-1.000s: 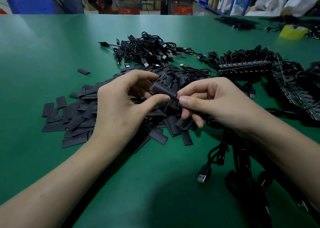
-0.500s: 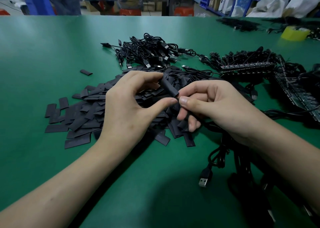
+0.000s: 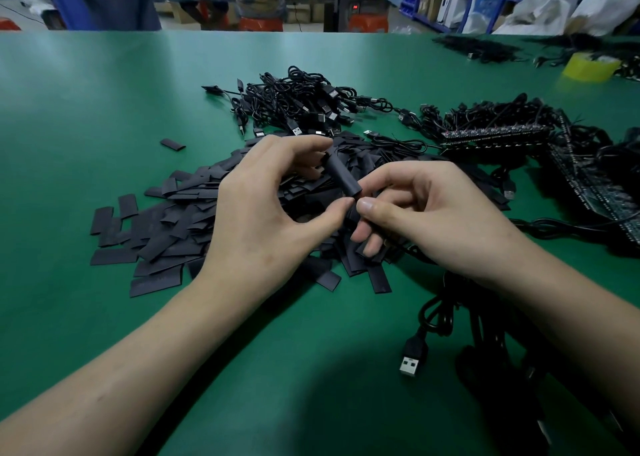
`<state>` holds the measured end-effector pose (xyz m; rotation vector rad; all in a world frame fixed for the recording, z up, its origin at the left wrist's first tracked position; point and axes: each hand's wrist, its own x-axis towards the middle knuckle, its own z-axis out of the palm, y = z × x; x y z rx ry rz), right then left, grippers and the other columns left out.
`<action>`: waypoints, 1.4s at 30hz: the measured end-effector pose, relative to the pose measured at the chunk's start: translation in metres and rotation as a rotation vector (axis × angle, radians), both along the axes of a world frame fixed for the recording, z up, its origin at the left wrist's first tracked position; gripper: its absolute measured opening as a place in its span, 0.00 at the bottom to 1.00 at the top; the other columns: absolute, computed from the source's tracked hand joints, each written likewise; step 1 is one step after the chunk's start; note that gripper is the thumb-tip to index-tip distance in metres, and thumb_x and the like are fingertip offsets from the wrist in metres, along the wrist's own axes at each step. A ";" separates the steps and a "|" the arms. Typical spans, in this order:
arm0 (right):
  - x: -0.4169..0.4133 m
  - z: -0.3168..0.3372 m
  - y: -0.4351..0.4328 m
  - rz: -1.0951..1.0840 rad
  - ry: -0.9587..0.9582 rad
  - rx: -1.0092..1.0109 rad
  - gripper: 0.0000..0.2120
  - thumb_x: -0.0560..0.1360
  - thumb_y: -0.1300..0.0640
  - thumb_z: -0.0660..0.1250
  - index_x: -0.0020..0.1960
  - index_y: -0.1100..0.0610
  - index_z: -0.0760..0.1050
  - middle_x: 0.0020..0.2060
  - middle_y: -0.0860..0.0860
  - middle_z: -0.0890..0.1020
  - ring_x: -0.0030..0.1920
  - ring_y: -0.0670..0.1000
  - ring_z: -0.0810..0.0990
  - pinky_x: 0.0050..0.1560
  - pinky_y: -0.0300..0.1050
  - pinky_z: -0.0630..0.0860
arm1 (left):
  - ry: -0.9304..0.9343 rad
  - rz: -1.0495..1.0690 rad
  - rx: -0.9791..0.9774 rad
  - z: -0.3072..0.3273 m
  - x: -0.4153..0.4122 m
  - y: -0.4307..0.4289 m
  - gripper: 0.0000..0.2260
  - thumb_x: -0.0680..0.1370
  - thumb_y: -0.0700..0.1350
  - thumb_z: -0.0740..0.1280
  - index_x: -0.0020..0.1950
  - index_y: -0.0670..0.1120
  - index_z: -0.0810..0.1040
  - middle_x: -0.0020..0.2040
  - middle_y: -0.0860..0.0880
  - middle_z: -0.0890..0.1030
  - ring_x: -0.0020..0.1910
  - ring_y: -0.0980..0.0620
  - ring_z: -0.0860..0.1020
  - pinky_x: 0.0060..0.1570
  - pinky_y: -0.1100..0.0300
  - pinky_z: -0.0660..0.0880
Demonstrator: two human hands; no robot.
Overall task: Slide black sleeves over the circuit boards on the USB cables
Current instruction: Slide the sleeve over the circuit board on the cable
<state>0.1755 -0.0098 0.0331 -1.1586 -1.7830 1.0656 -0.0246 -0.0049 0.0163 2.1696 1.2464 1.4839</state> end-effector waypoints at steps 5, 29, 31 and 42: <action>0.004 0.005 0.000 0.026 0.026 -0.031 0.05 0.82 0.61 0.65 0.56 0.60 0.79 0.40 0.57 0.87 0.38 0.60 0.87 0.45 0.50 0.85 | 0.004 -0.031 0.000 0.000 0.000 0.000 0.23 0.72 0.42 0.79 0.66 0.44 0.79 0.55 0.50 0.82 0.55 0.55 0.81 0.61 0.56 0.77; 0.010 0.006 0.002 0.132 0.321 -0.371 0.12 0.72 0.51 0.71 0.48 0.56 0.88 0.44 0.53 0.88 0.44 0.47 0.85 0.46 0.39 0.80 | 0.107 -0.236 0.083 -0.001 -0.001 -0.001 0.27 0.75 0.41 0.77 0.72 0.44 0.75 0.62 0.53 0.81 0.63 0.55 0.79 0.63 0.55 0.76; 0.010 0.005 0.003 0.124 0.320 -0.379 0.12 0.71 0.51 0.70 0.47 0.57 0.88 0.42 0.53 0.88 0.42 0.46 0.84 0.42 0.37 0.80 | 0.119 -0.259 0.055 -0.001 -0.001 0.000 0.28 0.75 0.41 0.76 0.73 0.44 0.74 0.63 0.53 0.81 0.64 0.55 0.79 0.63 0.55 0.76; 0.008 0.003 0.004 0.148 0.282 -0.337 0.17 0.69 0.47 0.74 0.51 0.57 0.87 0.43 0.55 0.86 0.41 0.47 0.82 0.42 0.37 0.80 | 0.132 -0.208 0.077 0.001 0.000 -0.002 0.28 0.73 0.48 0.80 0.71 0.44 0.77 0.59 0.51 0.83 0.59 0.57 0.80 0.58 0.60 0.77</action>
